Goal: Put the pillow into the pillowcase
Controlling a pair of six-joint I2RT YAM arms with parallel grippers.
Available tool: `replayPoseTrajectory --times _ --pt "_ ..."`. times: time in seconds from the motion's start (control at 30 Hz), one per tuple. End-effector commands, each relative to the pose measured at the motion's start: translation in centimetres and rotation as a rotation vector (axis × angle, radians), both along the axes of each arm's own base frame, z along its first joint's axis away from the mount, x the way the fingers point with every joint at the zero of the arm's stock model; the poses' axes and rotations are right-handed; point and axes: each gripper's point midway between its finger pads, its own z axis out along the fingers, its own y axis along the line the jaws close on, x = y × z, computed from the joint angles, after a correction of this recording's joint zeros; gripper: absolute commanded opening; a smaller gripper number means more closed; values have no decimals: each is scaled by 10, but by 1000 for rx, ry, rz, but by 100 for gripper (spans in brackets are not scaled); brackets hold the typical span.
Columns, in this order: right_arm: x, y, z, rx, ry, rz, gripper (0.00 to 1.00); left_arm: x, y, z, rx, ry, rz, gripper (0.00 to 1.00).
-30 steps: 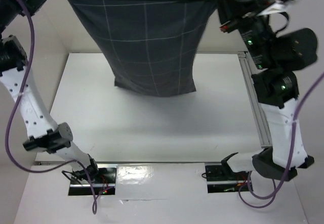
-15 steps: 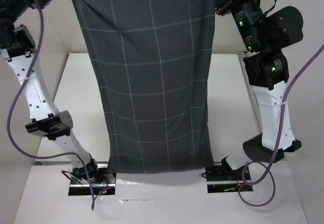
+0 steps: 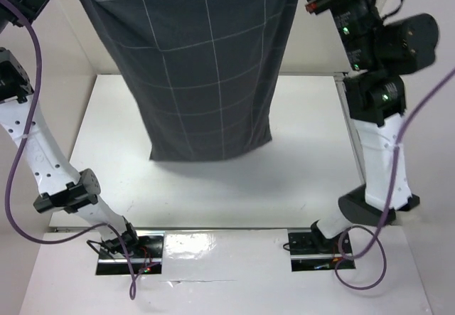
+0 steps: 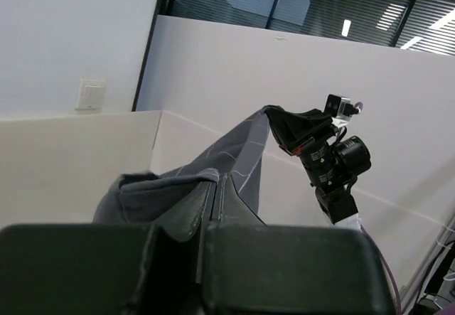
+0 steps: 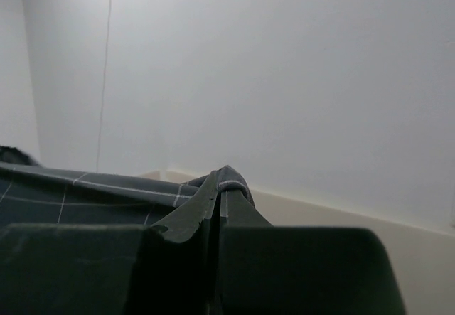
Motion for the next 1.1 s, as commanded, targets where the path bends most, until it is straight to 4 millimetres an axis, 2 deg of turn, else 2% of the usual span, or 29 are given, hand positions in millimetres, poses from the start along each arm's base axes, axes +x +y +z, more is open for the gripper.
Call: replayPoseTrajectory --times 0.0,0.07,0.13,0.17,0.2,0.23,0.27,0.3,0.33,0.37,0.4,0.43,0.47,0.5,0.53,0.57,0.6,0.63,0.7,0.73,0.77,0.8,0.83,0.87,0.9,0.97,1.0,1.03,1.07 --pt "10 -24 36 136 -145 -97 0 48 50 7 -162 -1 71 0" --pt "16 -21 35 147 -153 -90 0 44 57 11 -173 -37 75 0" --pt "22 -24 33 171 -149 -109 0 33 63 19 -196 -68 79 0" --pt "25 -29 33 193 -138 -129 0 21 55 21 -182 -93 61 0" --pt "37 -27 21 171 -87 -150 0 19 54 20 -183 -92 53 0" --pt "42 -28 14 163 -61 -170 0 -3 39 26 -160 -128 41 0" --pt "49 -33 4 173 -18 -200 0 -15 30 26 -139 -141 28 0" --pt "29 -47 8 191 -24 -225 0 -23 22 20 -113 -138 6 0" --pt "53 -42 -29 149 64 -261 0 -36 12 19 -87 -149 -3 0" --pt "55 -52 -43 172 103 -305 0 -69 -13 21 -39 -189 -7 0" --pt "52 -61 -55 174 125 -340 0 -81 -24 17 -7 -183 -11 0" --pt "46 -71 -79 160 176 -384 0 -86 -29 12 9 -180 -10 0" --pt "47 -89 -95 198 233 -462 0 -104 -43 10 48 -198 -15 0" --pt "33 -105 -104 201 266 -512 0 -113 -55 4 97 -203 -48 1" --pt "43 -108 -137 178 340 -560 0 -123 -61 0 115 -226 -61 14" --pt "43 -120 -154 187 390 -620 0 -126 -65 -5 130 -221 -74 34" --pt "37 -126 -173 184 450 -638 0 -127 -67 -12 153 -207 -61 72" --pt "45 -126 -204 160 527 -666 0 -127 -69 -14 161 -203 -61 85" --pt "50 -128 -240 185 637 -682 2 -120 -68 -17 187 -180 -22 100" --pt "53 -127 -274 137 740 -708 8 -119 -70 -18 185 -160 -23 100" --pt "52 -126 -288 134 792 -705 32 -115 -69 -20 186 -142 -17 100" --pt "55 -122 -309 157 872 -693 56 -98 -64 -28 187 -84 -11 100" --pt "55 -116 -355 57 1037 -711 83 -88 -61 -34 177 -36 -9 100" --pt "53 -108 -370 30 1115 -681 99 -85 -61 -39 163 1 -6 97" --pt "54 -89 -400 -10 1240 -584 99 -58 -53 -56 133 92 -10 95" --pt "35 -71 -458 -125 1439 -460 99 -45 -50 -72 121 144 -20 89" --pt "23 -47 -477 -155 1519 -303 99 -32 -47 -81 116 157 -13 87" --pt "15 -37 -484 -164 1531 -227 99 -15 -45 -97 94 231 -35 86" --pt "3 -32 -514 -196 1598 -186 99 -9 -45 -104 94 254 -39 84"
